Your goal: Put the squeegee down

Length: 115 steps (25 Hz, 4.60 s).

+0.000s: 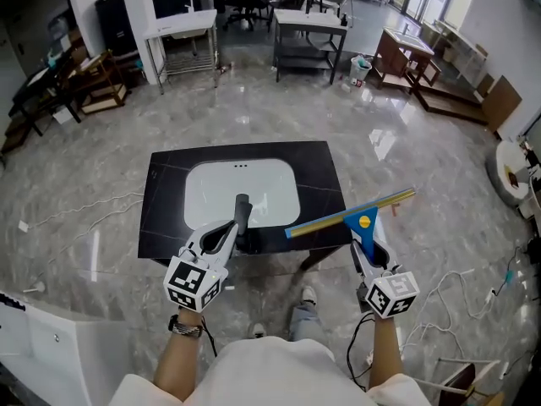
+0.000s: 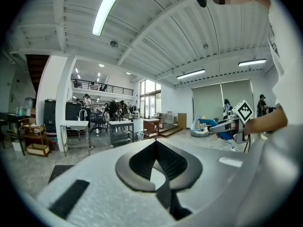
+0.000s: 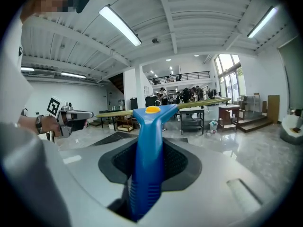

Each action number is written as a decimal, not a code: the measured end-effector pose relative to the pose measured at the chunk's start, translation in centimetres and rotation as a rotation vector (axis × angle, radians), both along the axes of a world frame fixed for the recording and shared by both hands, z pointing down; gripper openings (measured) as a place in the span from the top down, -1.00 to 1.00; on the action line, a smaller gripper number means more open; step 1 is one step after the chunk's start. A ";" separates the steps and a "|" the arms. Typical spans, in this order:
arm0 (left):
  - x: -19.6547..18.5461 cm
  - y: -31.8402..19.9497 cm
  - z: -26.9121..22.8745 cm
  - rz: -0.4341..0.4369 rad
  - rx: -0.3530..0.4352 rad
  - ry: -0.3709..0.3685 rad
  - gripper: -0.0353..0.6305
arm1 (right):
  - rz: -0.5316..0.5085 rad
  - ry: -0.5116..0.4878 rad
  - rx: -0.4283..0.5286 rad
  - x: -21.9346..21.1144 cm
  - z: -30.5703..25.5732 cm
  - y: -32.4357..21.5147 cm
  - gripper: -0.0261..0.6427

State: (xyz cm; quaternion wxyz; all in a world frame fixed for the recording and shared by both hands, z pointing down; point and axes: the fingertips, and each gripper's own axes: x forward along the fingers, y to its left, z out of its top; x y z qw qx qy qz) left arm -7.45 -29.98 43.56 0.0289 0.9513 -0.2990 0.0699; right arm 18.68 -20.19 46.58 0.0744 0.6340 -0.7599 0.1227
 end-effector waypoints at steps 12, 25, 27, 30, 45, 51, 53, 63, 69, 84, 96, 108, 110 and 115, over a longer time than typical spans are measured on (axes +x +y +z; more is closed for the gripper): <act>3.6 -2.6 1.6 -0.156 -0.043 -0.022 0.88 | -0.142 0.009 -0.159 5.2 8.4 -8.0 0.54; 11.7 -4.3 5.3 -0.247 -0.090 -0.041 0.88 | -0.362 0.037 -0.310 9.7 17.8 -16.4 0.54; 12.4 -4.2 5.7 -0.258 -0.101 -0.039 0.88 | -0.388 0.047 -0.341 10.3 19.3 -17.2 0.54; 12.4 -4.2 6.0 -0.282 -0.111 -0.055 0.88 | -0.418 0.052 -0.387 10.7 21.2 -18.5 0.54; 9.1 -5.2 7.7 -0.413 -0.156 -0.063 0.88 | -0.443 0.053 -0.553 8.6 27.0 -22.0 0.54; 9.6 -6.4 8.2 -0.396 -0.169 -0.061 0.88 | -0.422 0.066 -0.599 8.2 28.4 -22.4 0.53; 9.6 -6.7 8.4 -0.393 -0.176 -0.059 0.88 | -0.417 0.072 -0.609 8.2 28.7 -22.5 0.54; 8.8 -6.9 9.4 -0.409 -0.203 -0.048 0.88 | -0.413 0.166 -0.642 7.8 29.7 -22.3 0.53; 9.0 -6.5 10.0 -0.404 -0.211 -0.070 0.88 | -0.399 0.245 -0.642 7.7 30.1 -22.2 0.52; 8.7 -4.5 10.1 -0.459 -0.231 -0.069 0.88 | -0.413 0.255 -0.575 7.8 29.7 -21.4 0.05; 10.9 -3.0 10.0 -0.401 -0.253 -0.053 0.88 | -0.381 0.145 -0.576 10.5 28.8 -19.7 -0.10; 15.1 -1.9 8.1 -0.165 -0.233 -0.040 0.88 | -0.253 0.047 -0.499 12.1 22.9 -13.9 -0.01; 15.6 -1.8 7.5 -0.126 -0.214 -0.037 0.88 | -0.230 0.030 -0.464 12.0 21.0 -13.1 0.01; 16.5 -0.7 5.8 -0.039 -0.184 -0.029 0.88 | -0.216 -0.024 -0.388 10.6 16.3 -10.7 0.16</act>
